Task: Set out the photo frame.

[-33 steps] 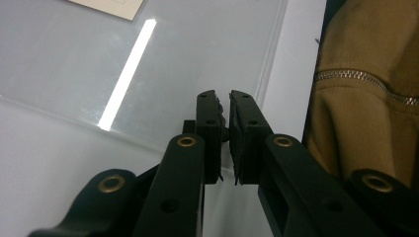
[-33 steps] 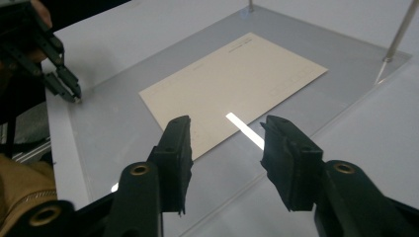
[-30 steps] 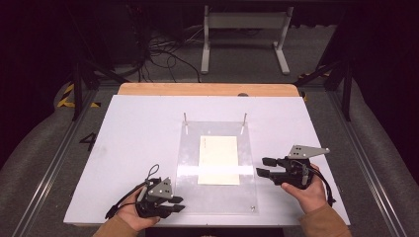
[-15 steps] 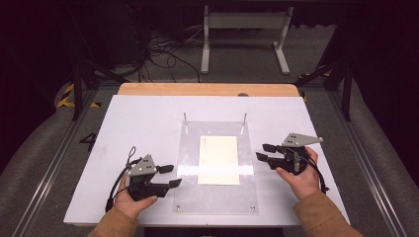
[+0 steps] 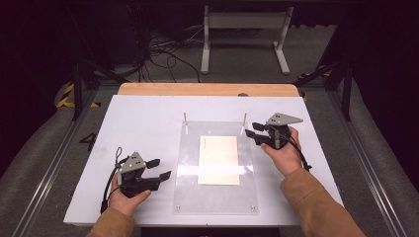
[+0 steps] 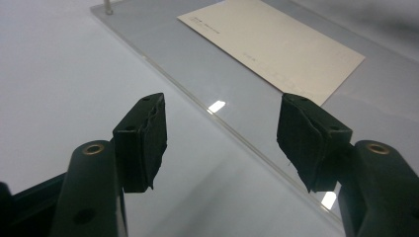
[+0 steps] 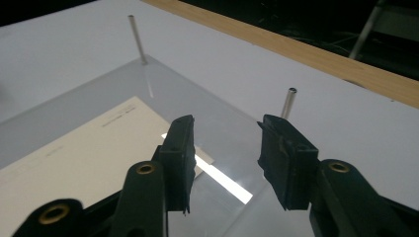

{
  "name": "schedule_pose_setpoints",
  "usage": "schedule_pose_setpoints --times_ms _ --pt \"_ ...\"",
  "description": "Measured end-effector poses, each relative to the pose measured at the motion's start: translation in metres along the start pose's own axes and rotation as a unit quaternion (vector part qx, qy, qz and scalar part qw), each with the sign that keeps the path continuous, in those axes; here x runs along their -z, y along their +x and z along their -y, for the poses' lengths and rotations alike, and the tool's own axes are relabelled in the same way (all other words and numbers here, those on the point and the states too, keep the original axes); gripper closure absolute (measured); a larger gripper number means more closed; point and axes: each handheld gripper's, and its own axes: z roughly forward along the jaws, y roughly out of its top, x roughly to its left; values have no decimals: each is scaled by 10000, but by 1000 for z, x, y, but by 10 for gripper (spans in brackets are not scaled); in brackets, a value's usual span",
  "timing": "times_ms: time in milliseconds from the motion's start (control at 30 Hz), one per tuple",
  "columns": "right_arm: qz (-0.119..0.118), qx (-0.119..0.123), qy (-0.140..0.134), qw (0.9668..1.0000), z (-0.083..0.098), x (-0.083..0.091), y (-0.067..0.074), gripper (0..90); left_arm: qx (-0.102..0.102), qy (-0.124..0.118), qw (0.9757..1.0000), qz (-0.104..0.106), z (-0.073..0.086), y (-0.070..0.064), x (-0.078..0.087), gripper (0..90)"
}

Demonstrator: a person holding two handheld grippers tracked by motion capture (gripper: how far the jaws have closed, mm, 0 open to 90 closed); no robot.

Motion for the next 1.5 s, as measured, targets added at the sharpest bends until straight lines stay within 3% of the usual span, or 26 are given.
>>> schedule_pose_setpoints --times_ms 33,100,200,300,500,567,633,700,833,900,1067,1500 --pt "-54 -58 49 10000 -3 -4 -2 615 31 -1 10000 3 2 0 2 366" --pt "175 120 163 9996 -8 -10 -7 621 83 -25 10000 -16 5 1 5 369" --pt "299 50 203 9993 -10 -20 -15 617 137 -28 9999 -84 8 2 10 372" --pt "374 -89 99 9992 -9 -29 -22 668 186 -36 9997 -128 11 2 13 374" --pt "437 53 -69 9990 -2 -46 -28 705 198 5 9997 -108 13 1 13 378" --pt "486 -35 -159 9987 -1 -49 -29 715 169 -6 9998 -123 12 1 12 378" --pt "527 -172 -125 9984 -1 -53 -31 712 178 -1 9998 -99 12 1 11 378" --pt "623 -145 -73 9979 -2 -57 -33 734 171 -1 9998 -85 12 1 10 378" --pt "625 -67 -17 9980 -5 -62 -33 843 191 -4 9998 -86 13 2 10 378" --pt "667 -35 47 9978 -7 -65 -31 844 172 13 9998 -69 12 2 10 384" --pt "673 -264 78 9974 -7 -65 -32 853 120 29 9999 -22 11 1 8 398" --pt "626 -561 -21 9965 -5 -72 -39 858 45 5 10000 -13 9 -1 5 398"
